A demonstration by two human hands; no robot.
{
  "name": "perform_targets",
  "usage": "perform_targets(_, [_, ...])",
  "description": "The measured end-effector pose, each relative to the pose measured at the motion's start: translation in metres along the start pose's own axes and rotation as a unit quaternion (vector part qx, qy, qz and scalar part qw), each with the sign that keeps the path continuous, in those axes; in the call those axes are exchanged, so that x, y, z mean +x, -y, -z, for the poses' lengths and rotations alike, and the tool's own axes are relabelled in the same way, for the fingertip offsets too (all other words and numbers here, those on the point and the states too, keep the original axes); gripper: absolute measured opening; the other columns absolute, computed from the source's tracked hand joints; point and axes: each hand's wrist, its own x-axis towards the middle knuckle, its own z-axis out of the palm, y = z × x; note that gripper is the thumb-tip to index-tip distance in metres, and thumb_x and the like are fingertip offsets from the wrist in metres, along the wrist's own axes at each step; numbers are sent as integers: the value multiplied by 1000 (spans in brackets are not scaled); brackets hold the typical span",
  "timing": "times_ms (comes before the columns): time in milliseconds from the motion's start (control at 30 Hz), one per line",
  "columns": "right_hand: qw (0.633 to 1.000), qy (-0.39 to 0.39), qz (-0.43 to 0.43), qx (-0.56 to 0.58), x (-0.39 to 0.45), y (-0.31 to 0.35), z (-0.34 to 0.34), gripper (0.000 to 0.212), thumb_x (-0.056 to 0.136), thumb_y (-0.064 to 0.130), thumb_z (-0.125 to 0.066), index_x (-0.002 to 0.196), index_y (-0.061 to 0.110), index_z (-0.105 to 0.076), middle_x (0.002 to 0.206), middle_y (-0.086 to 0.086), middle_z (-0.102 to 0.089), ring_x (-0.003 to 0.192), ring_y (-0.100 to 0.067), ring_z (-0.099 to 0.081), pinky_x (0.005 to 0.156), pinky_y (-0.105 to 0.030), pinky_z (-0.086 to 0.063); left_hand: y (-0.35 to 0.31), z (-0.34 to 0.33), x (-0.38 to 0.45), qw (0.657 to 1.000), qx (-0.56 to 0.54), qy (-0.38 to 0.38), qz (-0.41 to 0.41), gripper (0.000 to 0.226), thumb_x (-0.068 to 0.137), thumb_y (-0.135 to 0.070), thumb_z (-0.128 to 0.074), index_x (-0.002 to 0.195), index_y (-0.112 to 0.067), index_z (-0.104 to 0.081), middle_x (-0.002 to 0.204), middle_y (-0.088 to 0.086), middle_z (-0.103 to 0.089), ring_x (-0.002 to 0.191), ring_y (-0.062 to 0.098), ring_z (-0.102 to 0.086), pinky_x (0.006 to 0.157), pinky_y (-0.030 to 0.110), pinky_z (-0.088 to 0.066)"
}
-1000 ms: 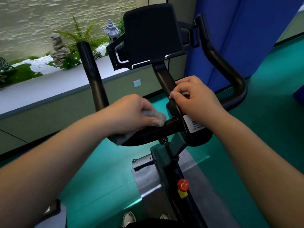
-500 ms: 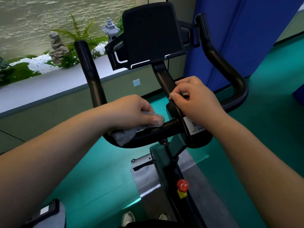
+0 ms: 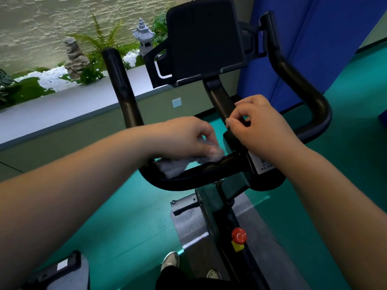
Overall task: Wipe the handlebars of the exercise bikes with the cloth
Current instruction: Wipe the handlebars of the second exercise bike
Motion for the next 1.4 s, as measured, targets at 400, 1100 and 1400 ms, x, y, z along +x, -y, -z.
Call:
perform_targets(400, [997,-41,-58,-35,-3,9,-8,18,88,45,-57,77,32,-63,115,23,-45,88,-4,-56,69,-28,-43,21,21,10,985,4,142,-94,16,82,-23,-72,83,-35,-63,82,-19,-68,73,-10,-58,63,4,-40])
perform_targets(1100, [988,-43,-119,-94,-1,29,-11,29,89,52,-52,70,29,-54,103,15,-50,81,-11,-55,66,-31,-37,42,69,21,913,224,324,-102,11,77,-32,-74,77,-38,-65,76,-22,-66,69,-5,-60,70,23,-52])
perform_targets(1400, [988,-47,-116,-91,-1,27,-11,28,89,50,-52,72,28,-56,103,13,-51,82,-14,-57,68,-31,-39,47,78,19,913,254,312,-71,11,76,-38,-74,81,-37,-64,75,-13,-70,74,9,-67,74,32,-56])
